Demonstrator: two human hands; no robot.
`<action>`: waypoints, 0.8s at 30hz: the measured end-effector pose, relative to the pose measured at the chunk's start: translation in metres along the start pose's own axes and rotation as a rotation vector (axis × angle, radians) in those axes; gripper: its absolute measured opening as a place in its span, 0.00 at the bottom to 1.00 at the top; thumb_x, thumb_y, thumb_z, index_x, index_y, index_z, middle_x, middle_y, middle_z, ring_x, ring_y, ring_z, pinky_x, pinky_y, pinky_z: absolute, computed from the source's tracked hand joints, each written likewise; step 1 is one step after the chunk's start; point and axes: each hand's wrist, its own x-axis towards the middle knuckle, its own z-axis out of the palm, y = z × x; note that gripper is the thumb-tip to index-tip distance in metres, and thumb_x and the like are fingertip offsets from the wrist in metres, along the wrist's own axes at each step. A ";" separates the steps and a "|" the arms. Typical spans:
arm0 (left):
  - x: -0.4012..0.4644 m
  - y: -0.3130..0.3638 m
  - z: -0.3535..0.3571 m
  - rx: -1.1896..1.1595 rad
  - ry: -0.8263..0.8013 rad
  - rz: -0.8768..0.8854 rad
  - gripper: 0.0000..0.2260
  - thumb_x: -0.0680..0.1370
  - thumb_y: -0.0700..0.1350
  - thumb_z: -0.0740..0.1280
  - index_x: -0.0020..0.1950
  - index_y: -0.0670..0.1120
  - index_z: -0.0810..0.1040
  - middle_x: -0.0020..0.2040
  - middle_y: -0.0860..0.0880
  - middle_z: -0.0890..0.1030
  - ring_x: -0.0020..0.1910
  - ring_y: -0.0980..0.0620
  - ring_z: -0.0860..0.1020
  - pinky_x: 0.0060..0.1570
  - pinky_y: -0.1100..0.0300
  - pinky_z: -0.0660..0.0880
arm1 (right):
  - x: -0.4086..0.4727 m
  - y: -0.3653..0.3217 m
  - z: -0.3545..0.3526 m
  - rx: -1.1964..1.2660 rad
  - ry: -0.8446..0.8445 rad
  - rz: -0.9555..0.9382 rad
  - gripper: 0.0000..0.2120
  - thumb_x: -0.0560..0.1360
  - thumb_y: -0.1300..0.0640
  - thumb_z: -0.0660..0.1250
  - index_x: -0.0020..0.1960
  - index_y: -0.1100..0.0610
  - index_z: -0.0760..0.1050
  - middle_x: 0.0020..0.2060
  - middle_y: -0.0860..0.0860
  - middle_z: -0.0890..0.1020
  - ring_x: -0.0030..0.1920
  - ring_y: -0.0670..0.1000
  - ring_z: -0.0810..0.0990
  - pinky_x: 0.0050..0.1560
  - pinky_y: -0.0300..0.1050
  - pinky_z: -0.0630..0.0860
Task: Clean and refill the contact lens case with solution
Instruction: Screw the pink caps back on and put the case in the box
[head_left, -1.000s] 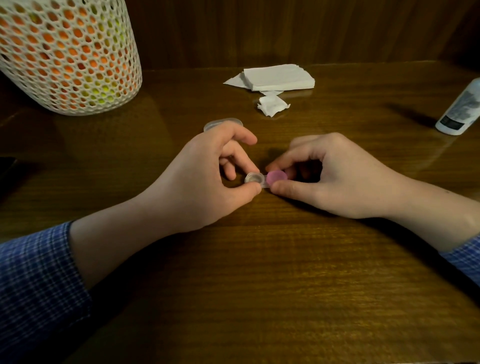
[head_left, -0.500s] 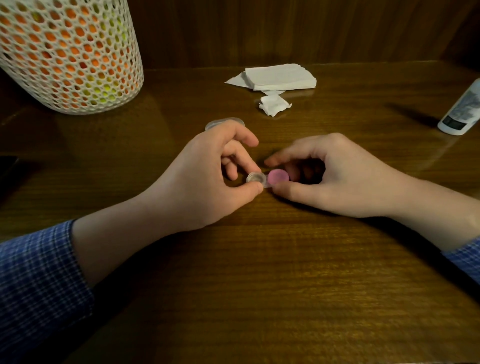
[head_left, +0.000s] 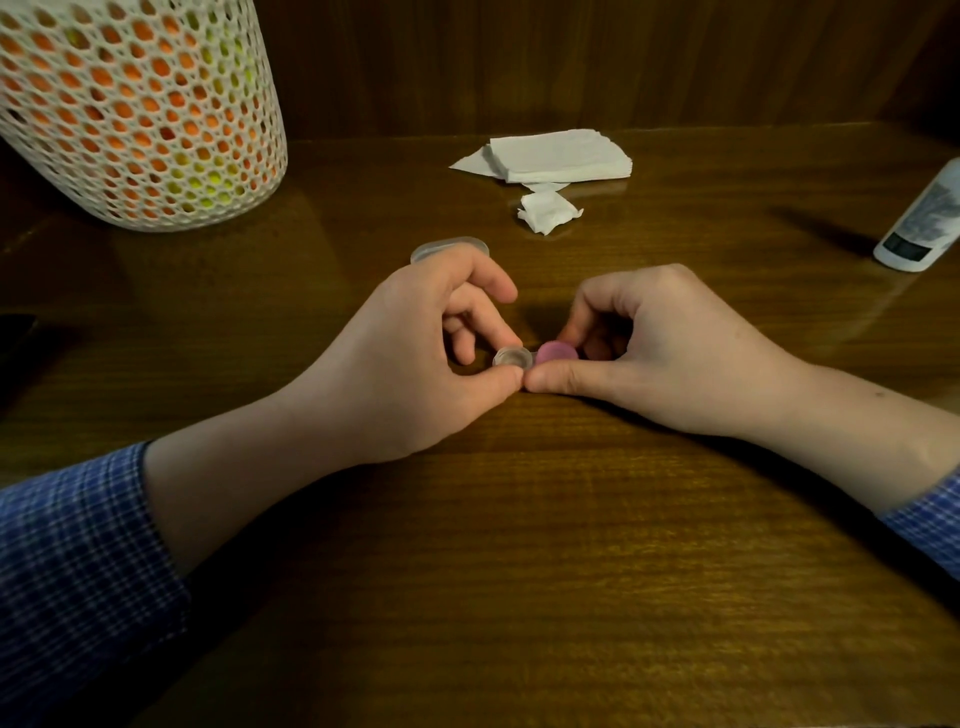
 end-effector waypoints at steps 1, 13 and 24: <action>0.000 0.000 0.000 -0.001 0.001 0.002 0.22 0.72 0.45 0.79 0.63 0.48 0.77 0.45 0.56 0.86 0.40 0.52 0.81 0.36 0.67 0.76 | 0.000 0.000 0.001 -0.001 0.003 0.001 0.22 0.61 0.28 0.69 0.41 0.46 0.80 0.32 0.44 0.80 0.38 0.39 0.79 0.32 0.29 0.72; 0.000 -0.003 0.000 -0.037 -0.007 0.010 0.22 0.72 0.44 0.79 0.62 0.48 0.77 0.45 0.56 0.86 0.40 0.53 0.81 0.36 0.68 0.75 | -0.001 0.004 -0.008 0.109 -0.146 -0.009 0.13 0.70 0.40 0.72 0.51 0.44 0.85 0.38 0.44 0.85 0.38 0.46 0.81 0.37 0.43 0.79; 0.001 -0.004 0.001 -0.040 -0.001 -0.003 0.21 0.72 0.42 0.79 0.62 0.48 0.77 0.45 0.55 0.86 0.41 0.54 0.83 0.40 0.64 0.80 | -0.001 0.002 -0.005 0.041 -0.087 0.014 0.11 0.69 0.39 0.73 0.47 0.45 0.84 0.36 0.43 0.84 0.38 0.43 0.81 0.34 0.34 0.75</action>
